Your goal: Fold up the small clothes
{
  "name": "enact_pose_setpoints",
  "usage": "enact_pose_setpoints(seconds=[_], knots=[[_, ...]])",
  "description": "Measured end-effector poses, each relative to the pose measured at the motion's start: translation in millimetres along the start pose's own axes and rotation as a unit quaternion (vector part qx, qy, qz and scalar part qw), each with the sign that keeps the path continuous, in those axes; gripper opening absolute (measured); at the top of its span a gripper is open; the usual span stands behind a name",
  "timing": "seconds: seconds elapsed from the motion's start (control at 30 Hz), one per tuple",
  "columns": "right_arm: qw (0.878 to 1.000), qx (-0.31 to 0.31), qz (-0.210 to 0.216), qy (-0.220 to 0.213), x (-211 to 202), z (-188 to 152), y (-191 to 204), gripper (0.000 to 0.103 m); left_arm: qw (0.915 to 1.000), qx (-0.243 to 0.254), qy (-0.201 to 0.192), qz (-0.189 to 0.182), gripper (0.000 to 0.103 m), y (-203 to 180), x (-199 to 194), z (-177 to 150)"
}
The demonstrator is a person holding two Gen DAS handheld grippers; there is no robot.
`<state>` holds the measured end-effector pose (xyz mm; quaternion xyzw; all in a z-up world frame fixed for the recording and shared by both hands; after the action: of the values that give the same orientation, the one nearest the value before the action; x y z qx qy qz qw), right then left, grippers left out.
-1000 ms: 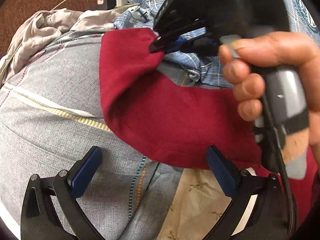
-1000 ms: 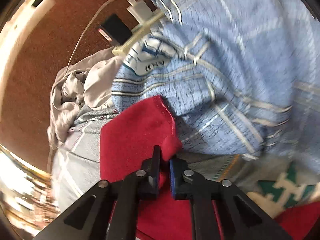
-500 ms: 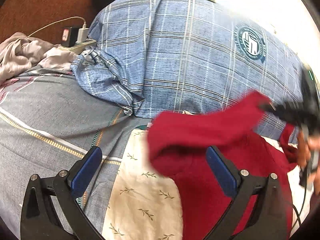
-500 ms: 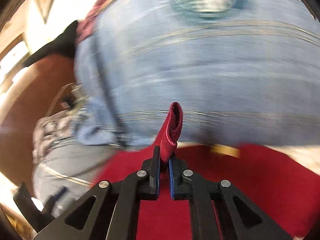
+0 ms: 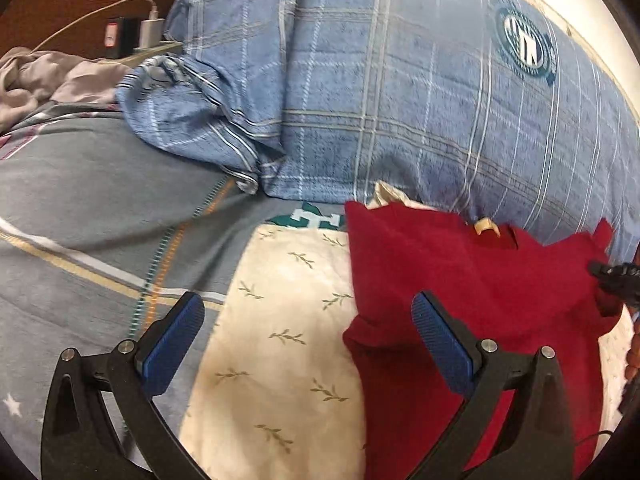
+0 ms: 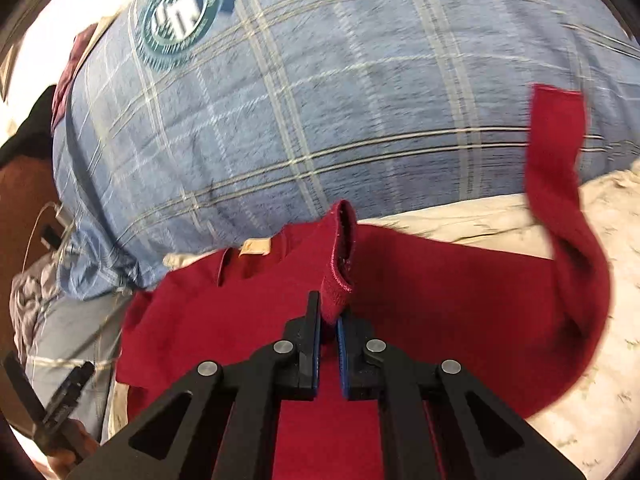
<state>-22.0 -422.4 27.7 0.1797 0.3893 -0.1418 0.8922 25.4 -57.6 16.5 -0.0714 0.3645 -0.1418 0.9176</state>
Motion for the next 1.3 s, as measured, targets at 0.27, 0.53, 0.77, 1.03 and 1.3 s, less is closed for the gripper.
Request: enact_pose_setpoints(seconds=[0.27, 0.53, 0.77, 1.03, 1.3], knots=[[0.996, -0.011, -0.092, 0.010, -7.5, -4.3, -22.3, 0.029, 0.9957, 0.025, 0.064, 0.062, 0.103, 5.6, 36.4, -19.7], [0.964, -0.241, 0.111, -0.004, 25.0, -26.7, 187.4, 0.056, 0.9959, 0.015, 0.068, 0.058, 0.103, 8.8, 36.2, -23.8], [0.914, -0.382, 0.120, 0.068, 97.8, -61.1, 243.4, 0.054, 0.9958, 0.014, 0.075, 0.051, 0.103, 10.7, 41.9, -21.3], [0.914, -0.390, 0.106, 0.016, 78.0, -55.2, 238.5, 0.003, 0.9964, 0.005, 0.063, 0.056, 0.103, 11.7, 42.0, -17.8], [0.939, -0.334, 0.084, 0.019, 99.9, -54.0, 232.0, 0.010, 0.9961, 0.005, 0.063, 0.062, 0.103, 13.4, 45.4, -19.6]])
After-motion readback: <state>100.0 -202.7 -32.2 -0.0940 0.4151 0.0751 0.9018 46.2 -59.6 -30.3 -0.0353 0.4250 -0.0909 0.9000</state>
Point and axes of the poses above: each gripper's, at about its wrist camera, not at the fingertips, and x roughly the way its jaws point, y to its left, z to its top, the point moved 8 cm from there along x, roughly the way its jaws point, and after that the axes turned 9 degrees about -z, right-handed, at the moved point
